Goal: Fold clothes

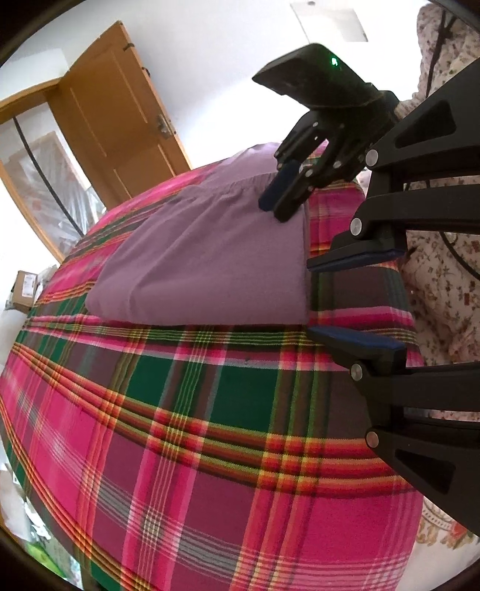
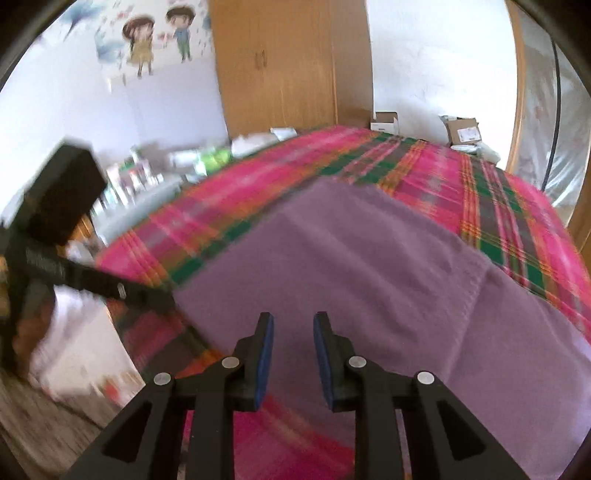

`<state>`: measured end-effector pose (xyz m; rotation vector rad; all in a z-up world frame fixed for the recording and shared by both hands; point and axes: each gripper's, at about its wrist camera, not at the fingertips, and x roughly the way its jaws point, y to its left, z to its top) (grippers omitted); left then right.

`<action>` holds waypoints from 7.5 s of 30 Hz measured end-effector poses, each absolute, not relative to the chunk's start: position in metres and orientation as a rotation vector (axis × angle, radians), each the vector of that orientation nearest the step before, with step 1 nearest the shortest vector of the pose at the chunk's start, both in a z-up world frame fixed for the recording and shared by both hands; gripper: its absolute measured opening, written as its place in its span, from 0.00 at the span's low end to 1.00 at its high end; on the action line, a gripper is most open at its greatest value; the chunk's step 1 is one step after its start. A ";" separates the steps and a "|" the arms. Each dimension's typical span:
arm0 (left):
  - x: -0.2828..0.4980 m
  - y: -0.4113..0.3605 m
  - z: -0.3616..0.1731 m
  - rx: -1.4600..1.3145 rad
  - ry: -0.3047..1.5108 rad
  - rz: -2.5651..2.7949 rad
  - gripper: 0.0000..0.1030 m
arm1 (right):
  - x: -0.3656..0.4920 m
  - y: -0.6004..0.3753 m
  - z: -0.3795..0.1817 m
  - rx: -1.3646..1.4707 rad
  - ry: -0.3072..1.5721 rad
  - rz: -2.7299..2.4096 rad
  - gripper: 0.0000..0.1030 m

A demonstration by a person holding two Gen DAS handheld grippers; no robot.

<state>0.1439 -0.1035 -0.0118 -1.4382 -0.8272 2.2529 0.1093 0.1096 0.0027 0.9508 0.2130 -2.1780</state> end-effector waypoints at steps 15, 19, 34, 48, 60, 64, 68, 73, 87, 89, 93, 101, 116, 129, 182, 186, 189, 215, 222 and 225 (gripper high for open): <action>0.115 -0.094 -0.004 -1.309 -0.871 2.268 0.30 | -0.014 0.035 0.015 1.135 0.189 -2.130 0.21; 0.110 -0.096 -0.010 -1.345 -0.872 2.266 0.30 | -0.031 0.023 -0.001 1.202 0.207 -2.133 0.20; 0.095 -0.101 -0.017 -1.337 -0.869 2.232 0.30 | -0.035 0.013 -0.014 1.257 0.256 -2.190 0.19; 0.107 -0.130 -0.007 -1.285 -0.944 2.336 0.30 | 0.053 0.052 0.019 1.023 0.212 -2.130 0.24; 0.089 -0.137 -0.013 -1.321 -0.961 2.356 0.30 | 0.143 0.035 0.002 0.846 0.402 -2.110 0.50; 0.077 -0.134 -0.012 -1.339 -0.915 2.361 0.30 | 0.155 0.020 -0.009 0.814 0.502 -2.117 0.50; 0.055 -0.132 -0.017 -1.375 -0.912 2.345 0.30 | 0.165 0.012 -0.018 0.798 0.577 -2.147 0.50; 0.043 -0.128 -0.022 -1.396 -0.915 2.317 0.30 | 0.156 0.013 -0.025 0.853 0.565 -2.200 0.50; 0.025 -0.126 -0.033 -1.397 -0.995 2.259 0.30 | 0.166 0.006 -0.028 0.823 0.611 -2.203 0.45; 0.027 -0.126 -0.033 -1.396 -1.000 2.258 0.30 | 0.165 0.006 -0.029 0.820 0.609 -2.204 0.46; 0.028 -0.124 -0.034 -1.397 -1.000 2.258 0.30 | 0.167 0.009 -0.029 0.821 0.590 -2.212 0.37; 0.030 -0.131 -0.034 -1.419 -1.022 2.233 0.31 | 0.174 0.028 -0.014 0.750 0.504 -2.266 0.13; 0.009 -0.133 -0.037 -1.395 -1.175 2.149 0.46 | 0.172 0.045 0.000 0.713 0.384 -2.269 0.12; -0.028 -0.120 -0.044 -1.394 -1.219 2.029 0.46 | 0.161 0.047 0.001 0.711 0.356 -2.236 0.12; 0.056 -0.256 -0.042 -1.210 -1.309 2.204 0.13 | 0.159 -0.080 -0.002 0.700 0.434 -1.877 0.11; 0.060 -0.266 -0.054 -1.225 -1.309 2.204 0.13 | 0.155 -0.083 -0.008 0.741 0.430 -1.868 0.11; 0.056 -0.266 -0.059 -1.238 -1.312 2.203 0.13 | 0.153 -0.085 -0.014 0.783 0.425 -1.856 0.13; 0.105 -0.235 0.012 -1.033 -1.217 2.474 0.26 | 0.067 0.122 0.008 0.983 0.105 -2.478 0.31; 0.089 -0.176 0.012 -1.096 -1.054 2.404 0.26 | 0.046 0.213 -0.014 1.150 0.021 -2.726 0.31; 0.078 -0.143 0.009 -1.138 -0.959 2.352 0.26 | 0.041 0.245 -0.017 1.181 0.004 -2.811 0.31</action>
